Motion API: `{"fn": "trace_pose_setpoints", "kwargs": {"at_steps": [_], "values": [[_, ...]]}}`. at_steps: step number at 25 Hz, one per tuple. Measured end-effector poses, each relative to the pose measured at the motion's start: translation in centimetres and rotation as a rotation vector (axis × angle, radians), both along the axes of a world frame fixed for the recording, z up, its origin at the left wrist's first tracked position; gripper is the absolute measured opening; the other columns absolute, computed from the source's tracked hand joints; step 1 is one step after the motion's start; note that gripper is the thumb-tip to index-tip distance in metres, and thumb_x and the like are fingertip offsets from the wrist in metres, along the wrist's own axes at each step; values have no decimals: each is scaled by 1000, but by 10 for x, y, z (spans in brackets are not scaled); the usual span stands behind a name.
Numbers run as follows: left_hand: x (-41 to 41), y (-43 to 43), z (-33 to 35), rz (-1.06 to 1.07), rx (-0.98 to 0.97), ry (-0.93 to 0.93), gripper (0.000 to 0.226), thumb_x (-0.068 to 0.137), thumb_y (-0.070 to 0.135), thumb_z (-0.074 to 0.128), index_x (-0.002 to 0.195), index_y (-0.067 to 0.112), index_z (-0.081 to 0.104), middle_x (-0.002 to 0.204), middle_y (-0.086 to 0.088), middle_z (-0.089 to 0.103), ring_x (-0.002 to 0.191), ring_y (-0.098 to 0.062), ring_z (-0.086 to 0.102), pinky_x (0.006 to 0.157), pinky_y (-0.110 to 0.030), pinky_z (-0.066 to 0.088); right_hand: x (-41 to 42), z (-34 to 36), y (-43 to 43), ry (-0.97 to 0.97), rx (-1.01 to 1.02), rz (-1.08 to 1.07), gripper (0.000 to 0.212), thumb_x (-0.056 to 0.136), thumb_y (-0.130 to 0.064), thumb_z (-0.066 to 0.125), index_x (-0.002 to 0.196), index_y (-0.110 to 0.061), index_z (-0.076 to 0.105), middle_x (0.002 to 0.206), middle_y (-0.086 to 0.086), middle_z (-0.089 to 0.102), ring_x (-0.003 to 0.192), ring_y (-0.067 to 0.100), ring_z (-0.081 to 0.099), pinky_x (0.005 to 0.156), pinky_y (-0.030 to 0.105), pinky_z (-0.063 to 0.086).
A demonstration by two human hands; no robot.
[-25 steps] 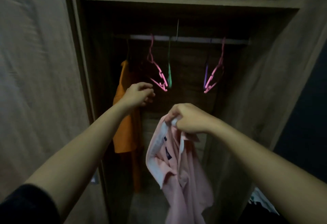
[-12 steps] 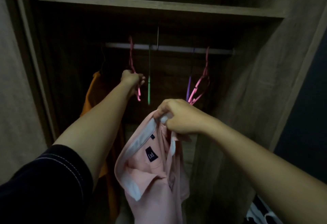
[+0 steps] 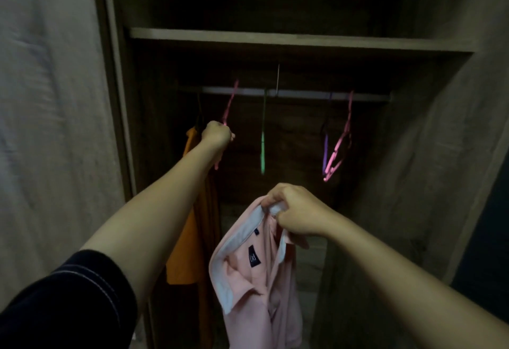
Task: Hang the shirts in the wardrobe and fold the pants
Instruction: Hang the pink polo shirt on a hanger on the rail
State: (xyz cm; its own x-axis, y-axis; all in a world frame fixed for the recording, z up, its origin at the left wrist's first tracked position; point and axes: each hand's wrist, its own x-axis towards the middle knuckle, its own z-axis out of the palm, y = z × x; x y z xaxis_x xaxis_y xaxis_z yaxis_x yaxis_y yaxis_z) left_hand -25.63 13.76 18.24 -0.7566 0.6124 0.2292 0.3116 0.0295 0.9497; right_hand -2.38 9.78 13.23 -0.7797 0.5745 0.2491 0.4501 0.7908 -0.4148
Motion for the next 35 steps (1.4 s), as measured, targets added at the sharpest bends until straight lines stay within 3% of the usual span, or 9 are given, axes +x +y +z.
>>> {"fn": "trace_pose_setpoints", "kwargs": {"at_steps": [4,10,18,20,23,26,29,32,35], "values": [[2,-11,5,-63,-74,30,32,91,8,51,123,4,53,116,-18,62,112,-33,57,97,-45,45,0,4,-14,9,-16,-30,34,80,-2,52,108,-16,67,117,-1,55,106,14,55,90,30,50],[2,-23,18,-95,-103,75,42,91,8,53,132,4,47,120,-13,57,114,-31,55,99,-45,45,11,-3,-31,54,-64,-90,31,83,-4,52,106,-21,63,110,-5,55,98,8,56,84,26,53],[29,-48,1,60,-58,41,32,96,21,39,110,1,61,80,-8,64,57,-14,56,46,-25,42,25,-11,-48,119,-49,-189,30,83,-2,52,107,-18,62,115,0,57,106,13,55,89,24,47],[42,-74,-19,95,-59,141,30,97,27,41,110,8,60,85,-8,67,63,-17,62,50,-28,48,20,-9,-52,140,-30,-214,32,82,0,51,109,-13,62,117,5,57,108,17,55,88,23,44],[58,-133,-58,127,-104,332,27,96,29,39,108,13,57,98,-9,66,83,-29,63,76,-37,53,13,-12,-54,124,22,-228,34,80,1,50,109,-8,65,119,10,57,112,23,54,91,29,44],[61,-198,-98,192,-179,433,21,94,23,38,103,7,50,94,-15,58,85,-37,54,73,-38,39,5,-30,-53,80,-1,-233,35,80,2,48,109,-7,67,121,12,58,114,26,55,96,34,44],[46,-234,-120,190,-263,462,23,93,31,40,106,13,48,99,-19,62,93,-41,58,78,-41,45,-6,-49,-48,-29,-15,-245,36,79,3,48,106,-7,69,118,17,61,110,30,57,93,37,47],[28,-264,-134,37,-322,661,33,95,45,43,113,21,56,91,-4,66,82,-21,64,66,-30,47,-14,-67,-32,-104,8,-299,32,81,-1,51,108,-5,67,122,15,53,110,30,56,93,39,48],[17,-297,-138,-41,-337,780,31,95,37,48,116,22,66,87,2,69,72,-5,56,62,-18,38,-8,-79,-13,-225,57,-349,32,83,-8,54,114,-6,59,124,11,44,110,31,53,93,44,48]]}}
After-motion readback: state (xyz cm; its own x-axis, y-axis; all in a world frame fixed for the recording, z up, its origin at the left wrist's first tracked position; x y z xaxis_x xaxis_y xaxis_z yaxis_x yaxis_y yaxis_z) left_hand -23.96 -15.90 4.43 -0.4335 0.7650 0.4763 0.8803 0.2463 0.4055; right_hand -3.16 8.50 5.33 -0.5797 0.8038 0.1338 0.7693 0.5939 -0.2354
